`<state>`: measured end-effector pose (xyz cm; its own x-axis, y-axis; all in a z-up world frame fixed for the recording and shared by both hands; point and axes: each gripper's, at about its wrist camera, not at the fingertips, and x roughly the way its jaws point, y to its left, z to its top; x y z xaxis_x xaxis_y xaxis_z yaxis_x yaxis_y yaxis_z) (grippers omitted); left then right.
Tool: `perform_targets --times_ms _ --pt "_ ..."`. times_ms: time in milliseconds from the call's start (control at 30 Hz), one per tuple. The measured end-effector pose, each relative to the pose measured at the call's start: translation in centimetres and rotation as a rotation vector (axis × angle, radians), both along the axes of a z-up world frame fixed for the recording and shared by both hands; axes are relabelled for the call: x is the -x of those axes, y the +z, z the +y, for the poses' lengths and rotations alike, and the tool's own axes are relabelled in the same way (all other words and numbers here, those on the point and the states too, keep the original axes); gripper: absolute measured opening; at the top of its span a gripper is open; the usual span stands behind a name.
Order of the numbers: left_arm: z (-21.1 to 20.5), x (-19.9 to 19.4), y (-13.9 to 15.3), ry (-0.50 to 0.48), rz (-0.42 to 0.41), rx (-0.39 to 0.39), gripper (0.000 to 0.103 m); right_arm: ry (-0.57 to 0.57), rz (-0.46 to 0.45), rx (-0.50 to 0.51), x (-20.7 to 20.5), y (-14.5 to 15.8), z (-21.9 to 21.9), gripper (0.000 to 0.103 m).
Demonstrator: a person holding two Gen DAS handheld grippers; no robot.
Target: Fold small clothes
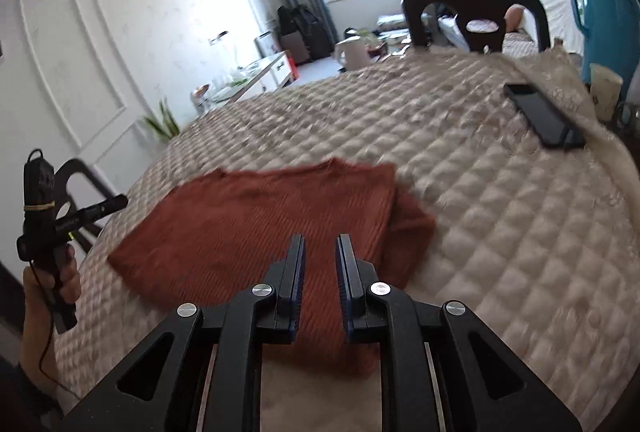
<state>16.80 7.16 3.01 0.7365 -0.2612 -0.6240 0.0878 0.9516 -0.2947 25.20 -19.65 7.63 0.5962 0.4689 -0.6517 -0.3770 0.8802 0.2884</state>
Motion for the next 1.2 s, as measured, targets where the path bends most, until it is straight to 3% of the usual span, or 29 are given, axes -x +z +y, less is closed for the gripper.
perform_targets --times_ms 100,133,200,267,433,533,633,700,767,800,933,1000,1100,1200 --pt "-1.8 0.6 -2.1 -0.049 0.053 0.007 0.023 -0.054 0.066 0.061 -0.3 -2.7 -0.8 0.009" --pt "-2.1 0.4 -3.2 -0.040 0.081 -0.010 0.023 -0.083 0.096 0.051 -0.8 -3.7 -1.5 0.002" --pt "-2.0 -0.1 -4.5 -0.022 0.099 -0.018 0.023 -0.100 0.102 -0.029 -1.3 -4.2 -2.8 0.002" --pt "-1.8 -0.2 -4.2 -0.010 0.101 -0.013 0.023 -0.114 0.108 -0.041 -1.4 -4.1 -2.9 0.002" --pt "-2.4 0.9 -3.3 0.021 0.095 -0.068 0.023 -0.119 0.047 0.024 0.7 -2.4 -1.5 0.006" --pt "-3.7 1.9 -2.1 0.024 0.063 -0.070 0.024 -0.076 -0.003 0.013 2.6 -1.2 0.3 0.013" --pt "-6.2 2.2 -1.5 -0.038 0.029 -0.066 0.040 0.021 -0.018 0.045 3.5 -1.4 3.9 0.013" --pt "-7.7 1.7 -2.4 -0.079 0.048 -0.067 0.043 0.062 -0.011 0.059 3.7 -2.1 5.9 0.014" --pt "-8.5 0.7 -4.2 -0.088 0.109 -0.082 0.043 0.097 0.062 0.075 2.8 -4.0 7.4 0.022" --pt "-8.7 0.7 -4.2 -0.081 0.100 -0.095 0.043 0.099 0.070 0.083 2.6 -4.3 7.5 0.022" --pt "-8.0 1.2 -2.7 -0.073 0.074 -0.104 0.046 0.069 0.000 0.070 2.9 -2.3 5.9 0.022" --pt "-7.0 1.0 -2.5 -0.020 0.062 -0.127 0.051 0.020 -0.015 0.079 2.6 -2.0 4.6 0.022" --pt "-4.2 0.3 -3.5 0.061 0.105 -0.097 0.052 -0.101 0.037 0.101 1.2 -3.2 1.9 0.022" --pt "-3.3 0.5 -3.3 0.055 0.097 -0.047 0.052 -0.117 0.071 0.003 0.9 -3.7 0.0 0.020"
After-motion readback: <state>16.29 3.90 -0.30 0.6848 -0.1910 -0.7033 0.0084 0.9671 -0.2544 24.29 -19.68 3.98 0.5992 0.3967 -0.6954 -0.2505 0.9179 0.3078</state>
